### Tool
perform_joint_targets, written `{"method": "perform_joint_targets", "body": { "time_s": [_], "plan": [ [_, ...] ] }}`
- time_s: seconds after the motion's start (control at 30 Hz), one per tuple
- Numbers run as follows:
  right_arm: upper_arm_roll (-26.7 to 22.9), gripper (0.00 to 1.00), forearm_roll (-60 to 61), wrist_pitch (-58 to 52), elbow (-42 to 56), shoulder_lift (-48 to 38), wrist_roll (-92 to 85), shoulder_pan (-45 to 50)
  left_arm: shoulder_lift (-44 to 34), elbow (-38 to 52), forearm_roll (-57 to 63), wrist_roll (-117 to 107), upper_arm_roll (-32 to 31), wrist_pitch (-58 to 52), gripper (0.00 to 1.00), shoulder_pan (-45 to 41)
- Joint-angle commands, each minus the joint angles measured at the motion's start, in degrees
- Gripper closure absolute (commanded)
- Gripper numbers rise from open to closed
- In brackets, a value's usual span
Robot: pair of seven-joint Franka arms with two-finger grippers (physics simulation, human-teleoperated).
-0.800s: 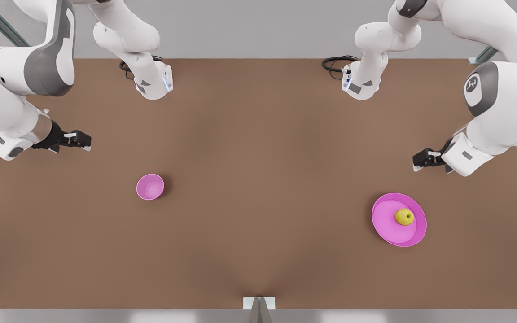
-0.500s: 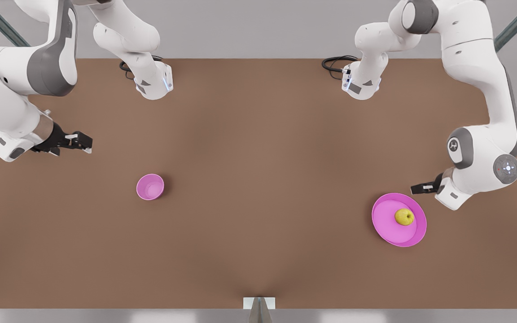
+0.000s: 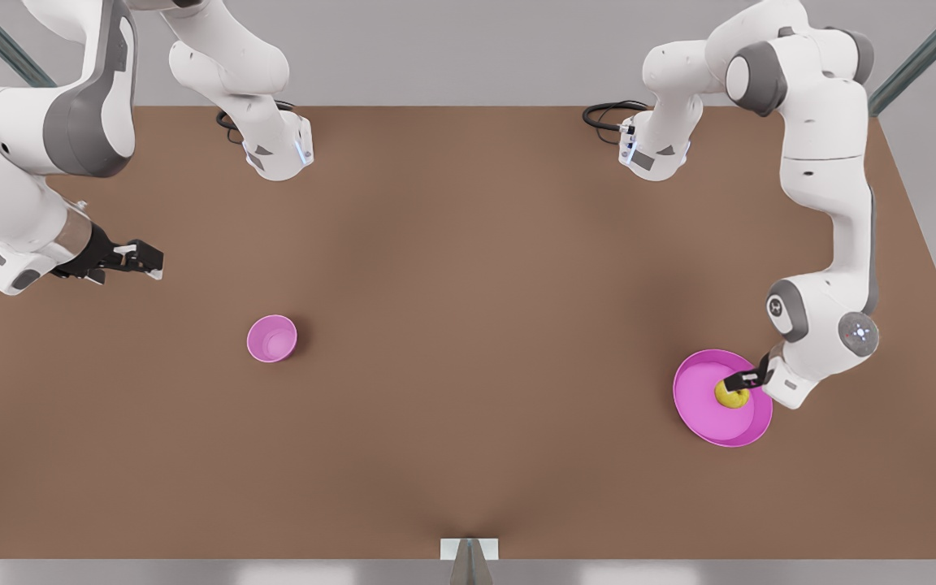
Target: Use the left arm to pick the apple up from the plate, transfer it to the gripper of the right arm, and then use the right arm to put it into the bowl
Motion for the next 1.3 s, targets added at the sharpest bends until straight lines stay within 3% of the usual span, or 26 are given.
{"method": "perform_joint_targets", "body": {
  "time_s": [0.0, 0.63, 0.7, 0.77, 1.27],
  "plan": [
    [0.0, 0.00, 0.1, -0.1, 0.0, -0.1, -0.7, 0.1, 0.7, 0.0, 0.0, 3.2, 0.0, 3.1, 0.00, -0.1],
    [-0.2, 0.00, 0.2, -0.1, 0.1, 0.1, -1.9, 0.0, 6.4, -0.1, 0.1, 3.2, -0.3, 6.2, 0.00, -0.1],
    [-0.2, 0.00, 0.2, -0.1, 0.1, 0.1, -1.9, 0.0, 6.4, -0.1, 0.1, 3.3, -0.5, 6.6, 0.12, -0.1],
    [-0.2, 0.00, 0.2, -0.1, 0.0, 0.1, -1.9, 0.0, 6.4, -0.1, 0.1, 3.3, -0.5, 6.6, 0.17, -0.1],
    [-0.2, 0.00, 0.2, -0.1, 0.0, 0.1, -1.9, 0.0, 7.1, 0.4, 0.3, 3.3, -0.5, 7.9, 0.17, 0.0]
  ]
}}
